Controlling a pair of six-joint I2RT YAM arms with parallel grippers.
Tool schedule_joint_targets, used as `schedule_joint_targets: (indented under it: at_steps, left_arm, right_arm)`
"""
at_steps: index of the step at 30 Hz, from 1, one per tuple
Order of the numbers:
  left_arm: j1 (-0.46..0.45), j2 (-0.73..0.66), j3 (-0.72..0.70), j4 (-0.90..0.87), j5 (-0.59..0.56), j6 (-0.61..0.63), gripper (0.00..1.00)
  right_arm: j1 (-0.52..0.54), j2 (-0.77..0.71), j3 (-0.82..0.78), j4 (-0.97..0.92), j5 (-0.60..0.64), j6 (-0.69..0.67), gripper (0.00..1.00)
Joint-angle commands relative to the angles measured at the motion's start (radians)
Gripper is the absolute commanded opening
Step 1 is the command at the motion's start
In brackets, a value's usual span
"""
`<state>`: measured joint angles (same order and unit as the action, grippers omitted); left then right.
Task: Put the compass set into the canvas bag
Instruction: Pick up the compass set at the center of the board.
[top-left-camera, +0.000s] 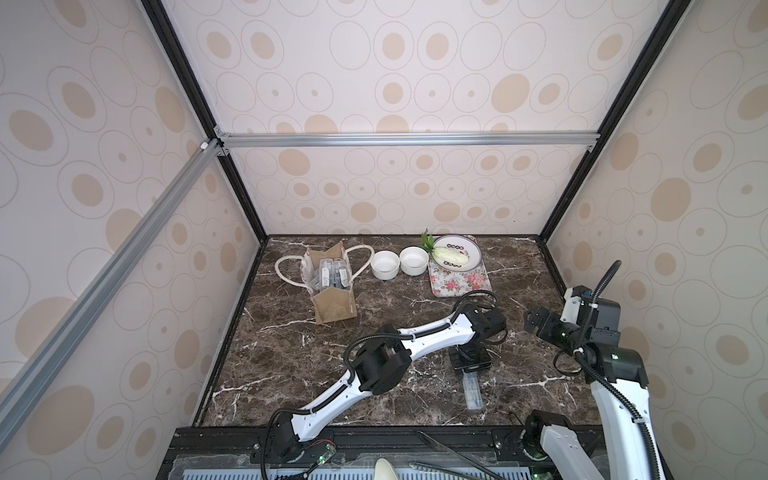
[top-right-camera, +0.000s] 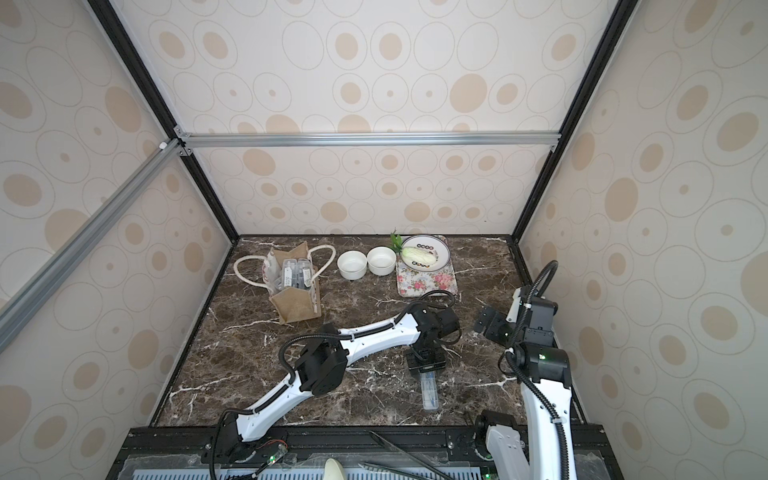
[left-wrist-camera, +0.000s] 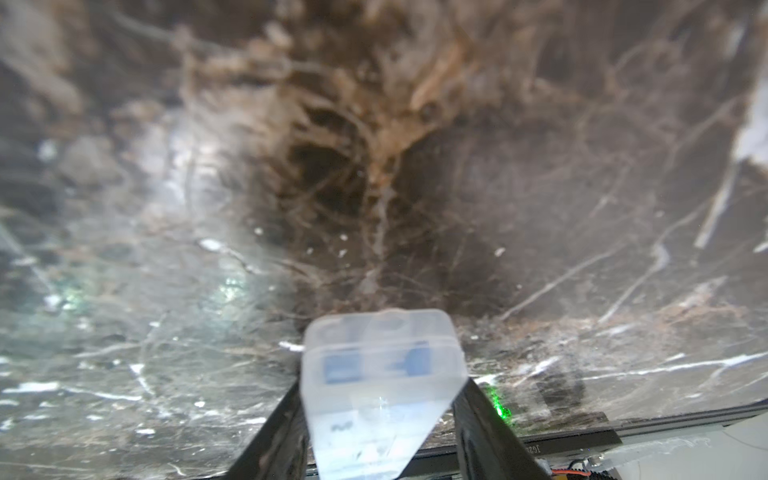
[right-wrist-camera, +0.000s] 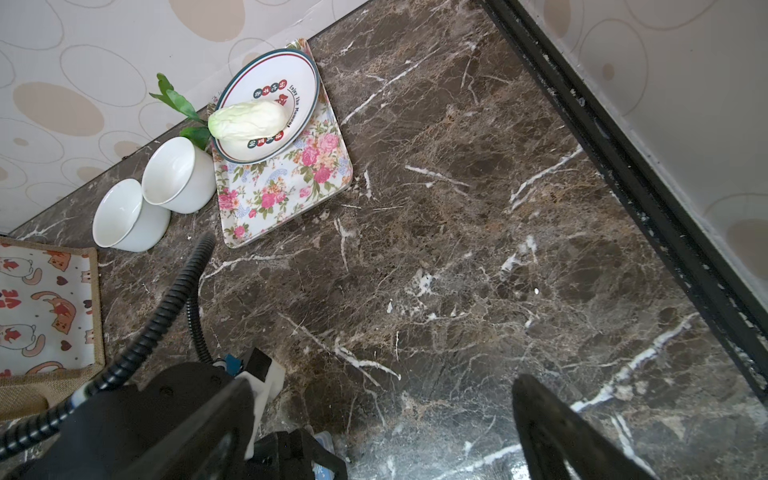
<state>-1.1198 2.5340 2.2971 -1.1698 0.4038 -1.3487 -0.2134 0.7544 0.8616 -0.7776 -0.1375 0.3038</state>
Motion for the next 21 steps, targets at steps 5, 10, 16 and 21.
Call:
schedule_joint_targets:
  at_steps: [5, 10, 16, 21]
  left_arm:
    - [-0.008, 0.03, 0.019, -0.058, 0.003, -0.005, 0.49]
    - [-0.007, 0.029, 0.016, -0.057, 0.006, -0.003, 0.44]
    - [0.005, -0.015, -0.046, -0.013, -0.004, -0.016, 0.38]
    - [0.028, -0.089, -0.122, 0.038, -0.069, -0.027, 0.39]
  right_arm:
    - [-0.005, 0.001, -0.013, 0.005, 0.003, -0.018, 0.99]
    - [-0.005, 0.002, -0.015, 0.005, 0.002, -0.019, 0.99]
    - [-0.005, 0.005, -0.015, 0.005, 0.001, -0.02, 0.99]
    - [-0.004, 0.013, -0.018, 0.01, -0.01, -0.018, 0.99]
